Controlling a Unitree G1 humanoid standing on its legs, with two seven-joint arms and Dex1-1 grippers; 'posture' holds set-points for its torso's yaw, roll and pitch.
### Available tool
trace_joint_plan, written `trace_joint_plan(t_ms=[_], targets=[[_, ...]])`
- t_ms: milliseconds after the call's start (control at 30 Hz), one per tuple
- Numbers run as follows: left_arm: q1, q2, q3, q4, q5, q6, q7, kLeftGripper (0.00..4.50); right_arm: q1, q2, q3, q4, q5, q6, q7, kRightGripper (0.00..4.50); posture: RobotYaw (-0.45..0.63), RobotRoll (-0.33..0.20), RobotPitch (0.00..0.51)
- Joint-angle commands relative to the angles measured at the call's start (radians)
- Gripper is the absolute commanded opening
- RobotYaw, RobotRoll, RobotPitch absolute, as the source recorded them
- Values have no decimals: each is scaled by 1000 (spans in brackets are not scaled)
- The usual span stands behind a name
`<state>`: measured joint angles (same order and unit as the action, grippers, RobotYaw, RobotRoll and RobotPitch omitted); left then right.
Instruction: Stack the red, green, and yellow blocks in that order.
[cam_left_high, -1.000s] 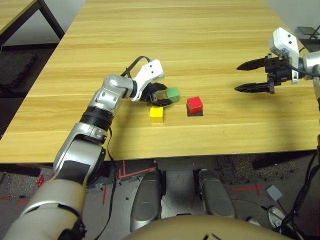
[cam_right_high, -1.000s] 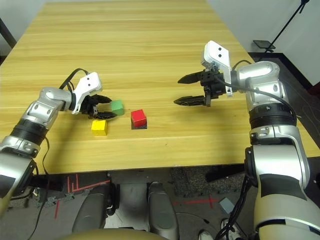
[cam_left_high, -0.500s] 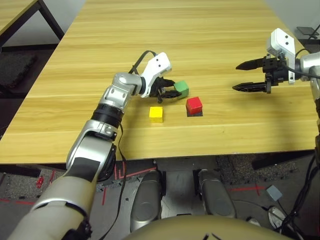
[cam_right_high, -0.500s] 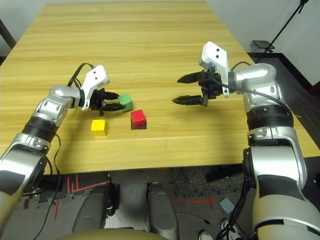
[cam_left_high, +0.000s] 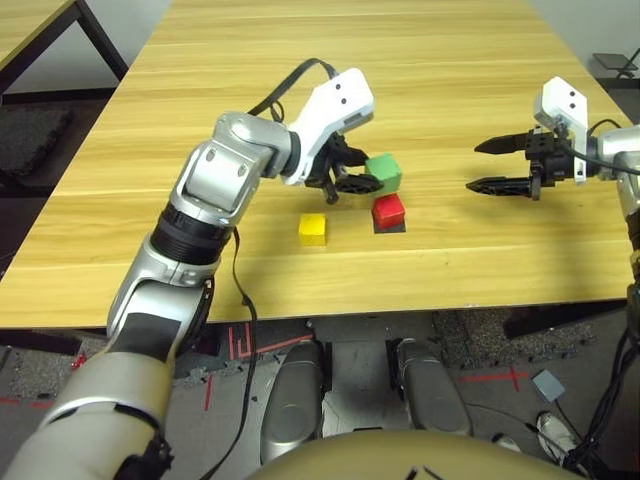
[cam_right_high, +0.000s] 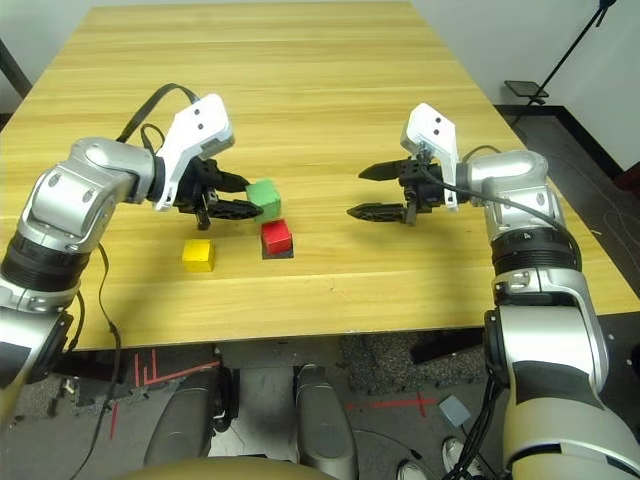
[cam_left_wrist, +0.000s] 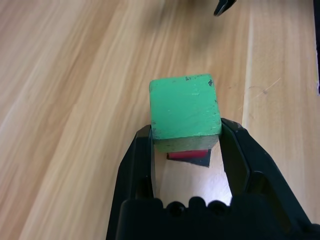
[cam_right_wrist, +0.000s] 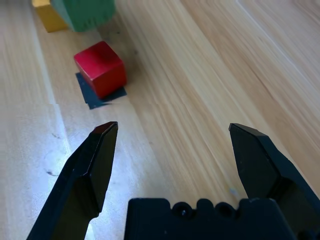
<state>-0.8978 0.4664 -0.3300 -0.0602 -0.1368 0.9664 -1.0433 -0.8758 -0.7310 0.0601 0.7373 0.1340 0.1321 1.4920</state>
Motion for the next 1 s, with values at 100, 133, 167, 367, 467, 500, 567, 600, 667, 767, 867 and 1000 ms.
trace_joint_plan(t_ms=[100, 133, 167, 367, 467, 500, 567, 600, 667, 767, 867, 1000], targets=[[20, -24, -24, 24, -21, -5, 31, 1993, 39, -4, -21, -69, 74, 11, 96, 4500, 165, 35, 127], [24, -25, -32, 30, -20, -14, 31, 1992, 52, -13, -9, -98, 101, 19, 111, 4500, 159, 35, 128], [28, -28, -36, 37, -21, -19, 35, 1993, 62, -20, -1, -122, 119, 28, 118, 4500, 156, 35, 129], [34, -37, -56, 73, -22, -46, 45, 1993, 76, -34, 1, -168, 145, 55, 122, 4500, 145, 37, 135], [35, -44, -61, 100, -19, -68, 51, 1992, 79, -32, -7, -175, 141, 63, 122, 4500, 141, 39, 140], [36, -45, -62, 108, -17, -78, 52, 1993, 80, -31, -9, -178, 141, 66, 120, 4500, 138, 39, 141], [36, -50, -62, 123, -16, -89, 57, 1993, 84, -29, -12, -187, 142, 74, 115, 4500, 136, 41, 142], [36, -50, -63, 131, -15, -97, 58, 1993, 86, -28, -14, -192, 144, 78, 112, 4500, 135, 41, 142], [37, -49, -67, 146, -11, -112, 57, 1992, 90, -27, -18, -202, 146, 86, 106, 4500, 132, 42, 143], [42, -42, -73, 156, -5, -131, 52, 1993, 95, -28, -23, -211, 147, 93, 97, 4500, 130, 45, 144], [49, -38, -75, 147, -9, -132, 49, 1993, 97, -30, -27, -210, 146, 94, 95, 4500, 132, 45, 145], [52, -35, -73, 127, -17, -117, 48, 1992, 102, -30, -29, -210, 145, 93, 92, 4500, 137, 46, 147]])
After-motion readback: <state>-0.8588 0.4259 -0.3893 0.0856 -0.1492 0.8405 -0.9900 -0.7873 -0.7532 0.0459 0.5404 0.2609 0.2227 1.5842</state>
